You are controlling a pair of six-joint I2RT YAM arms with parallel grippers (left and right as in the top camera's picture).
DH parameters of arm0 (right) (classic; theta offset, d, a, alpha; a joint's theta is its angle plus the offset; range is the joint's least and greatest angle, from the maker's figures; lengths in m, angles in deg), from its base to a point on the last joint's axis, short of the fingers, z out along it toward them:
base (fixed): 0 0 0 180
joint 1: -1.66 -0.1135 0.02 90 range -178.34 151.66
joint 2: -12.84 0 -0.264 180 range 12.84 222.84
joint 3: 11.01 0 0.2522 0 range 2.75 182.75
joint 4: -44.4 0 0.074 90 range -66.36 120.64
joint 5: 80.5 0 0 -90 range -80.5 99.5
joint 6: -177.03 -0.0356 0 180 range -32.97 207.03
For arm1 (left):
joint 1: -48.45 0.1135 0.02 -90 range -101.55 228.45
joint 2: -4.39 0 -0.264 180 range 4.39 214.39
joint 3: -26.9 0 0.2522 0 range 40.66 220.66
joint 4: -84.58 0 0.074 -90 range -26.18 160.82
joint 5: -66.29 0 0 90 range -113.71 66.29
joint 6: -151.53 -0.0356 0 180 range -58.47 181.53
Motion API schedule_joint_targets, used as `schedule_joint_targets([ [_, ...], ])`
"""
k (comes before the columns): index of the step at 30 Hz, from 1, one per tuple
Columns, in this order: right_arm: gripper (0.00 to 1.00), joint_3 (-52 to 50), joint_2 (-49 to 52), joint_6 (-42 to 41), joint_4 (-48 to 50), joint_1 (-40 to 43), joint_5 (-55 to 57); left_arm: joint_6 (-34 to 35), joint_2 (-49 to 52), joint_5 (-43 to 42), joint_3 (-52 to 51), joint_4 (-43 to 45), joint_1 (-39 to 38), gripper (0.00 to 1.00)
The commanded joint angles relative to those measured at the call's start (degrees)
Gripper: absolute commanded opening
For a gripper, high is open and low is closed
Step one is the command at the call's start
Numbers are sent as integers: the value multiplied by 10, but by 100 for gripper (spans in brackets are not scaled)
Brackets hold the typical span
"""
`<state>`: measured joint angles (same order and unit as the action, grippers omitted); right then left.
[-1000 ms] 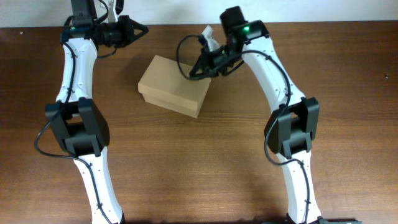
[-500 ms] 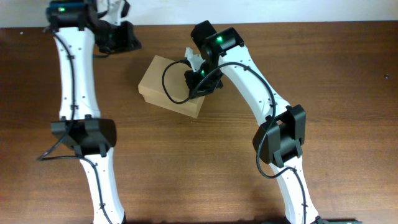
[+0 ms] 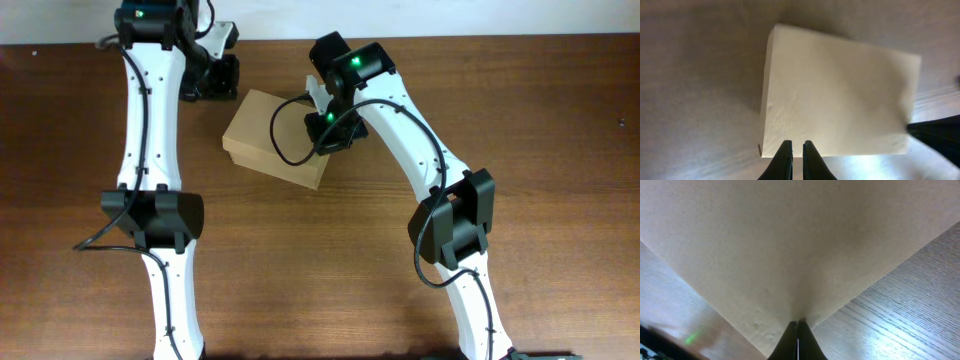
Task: Pack container
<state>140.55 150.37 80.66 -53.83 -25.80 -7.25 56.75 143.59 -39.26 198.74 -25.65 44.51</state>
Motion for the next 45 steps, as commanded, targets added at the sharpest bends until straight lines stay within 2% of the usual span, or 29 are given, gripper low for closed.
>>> schedule_joint_targets([
  [1,4,4,-22,4,-2,2,21,-9,0,10,-64,-2,-2,8],
  [16,4,4,-22,4,-2,2,25,-13,0,10,-268,47,-10,6],
  [23,4,4,-22,21,-21,13,30,5,-27,12,-231,72,-10,4],
  [30,4,5,-22,30,-38,35,28,17,-76,83,-174,82,-1,8],
  [40,4,5,-22,31,-40,59,29,22,-76,109,-206,76,47,8],
  [45,4,5,-22,31,-36,66,29,22,-76,109,-254,94,53,9],
])
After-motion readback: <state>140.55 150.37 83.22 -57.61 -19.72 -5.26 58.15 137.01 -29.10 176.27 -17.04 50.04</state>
